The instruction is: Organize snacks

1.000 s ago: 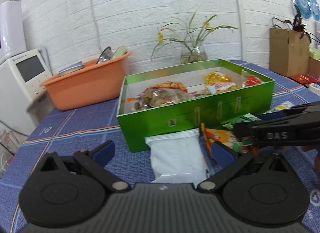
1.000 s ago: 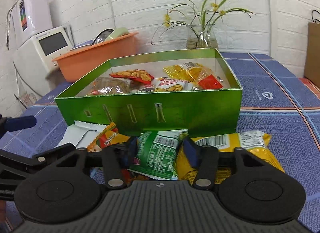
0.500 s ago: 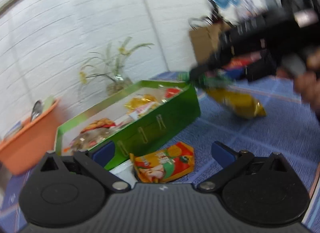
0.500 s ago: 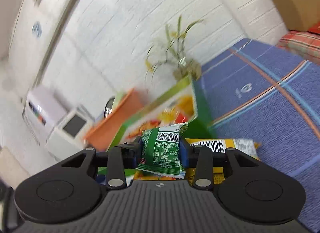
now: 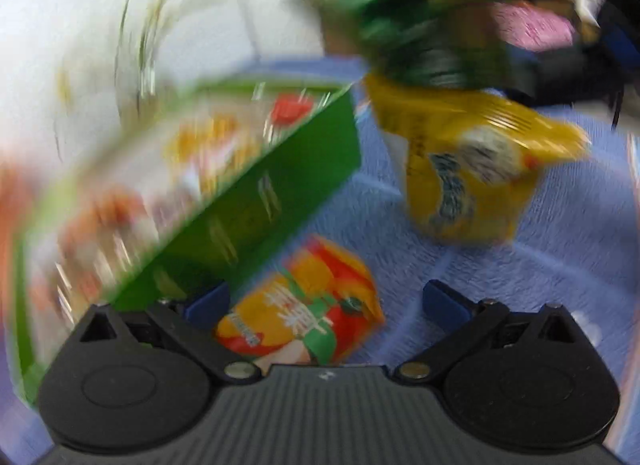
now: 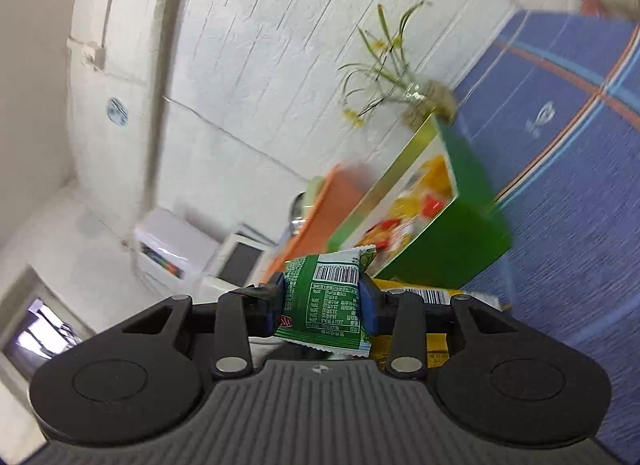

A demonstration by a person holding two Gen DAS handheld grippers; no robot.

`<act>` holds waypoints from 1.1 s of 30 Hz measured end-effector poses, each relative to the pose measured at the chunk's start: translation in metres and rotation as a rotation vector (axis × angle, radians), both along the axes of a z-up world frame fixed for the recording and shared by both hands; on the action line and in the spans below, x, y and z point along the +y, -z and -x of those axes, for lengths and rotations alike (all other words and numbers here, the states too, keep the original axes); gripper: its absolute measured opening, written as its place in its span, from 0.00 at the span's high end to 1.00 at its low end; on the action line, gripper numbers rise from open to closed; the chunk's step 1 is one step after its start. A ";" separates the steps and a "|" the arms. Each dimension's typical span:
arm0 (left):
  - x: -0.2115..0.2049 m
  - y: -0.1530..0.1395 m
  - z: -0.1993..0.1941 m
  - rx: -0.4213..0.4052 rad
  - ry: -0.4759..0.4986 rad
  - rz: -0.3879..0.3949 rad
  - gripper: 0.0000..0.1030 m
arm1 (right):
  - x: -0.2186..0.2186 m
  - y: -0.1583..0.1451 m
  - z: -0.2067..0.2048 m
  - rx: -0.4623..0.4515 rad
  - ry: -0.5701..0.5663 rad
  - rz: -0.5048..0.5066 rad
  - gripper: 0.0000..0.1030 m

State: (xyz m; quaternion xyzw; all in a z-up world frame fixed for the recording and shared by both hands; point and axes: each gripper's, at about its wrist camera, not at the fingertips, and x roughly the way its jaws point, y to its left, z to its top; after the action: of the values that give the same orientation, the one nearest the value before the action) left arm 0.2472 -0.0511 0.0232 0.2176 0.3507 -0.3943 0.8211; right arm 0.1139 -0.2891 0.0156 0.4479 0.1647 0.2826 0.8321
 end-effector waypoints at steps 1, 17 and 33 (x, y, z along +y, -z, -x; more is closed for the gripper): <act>0.002 0.001 -0.004 0.060 -0.018 0.008 0.00 | 0.001 -0.001 0.001 -0.008 0.000 -0.015 0.35; 0.001 0.003 0.042 0.055 -0.130 0.038 0.01 | -0.002 -0.007 0.007 -0.073 -0.017 -0.008 0.32; 0.033 -0.002 0.118 0.034 -0.290 0.176 0.35 | 0.023 -0.034 0.029 -0.228 -0.093 0.255 0.42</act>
State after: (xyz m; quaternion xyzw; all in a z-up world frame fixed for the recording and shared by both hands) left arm 0.1292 -0.0176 0.0256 0.0852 0.3561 -0.3046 0.8793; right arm 0.0852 -0.2662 0.0497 0.2956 0.1244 0.3465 0.8815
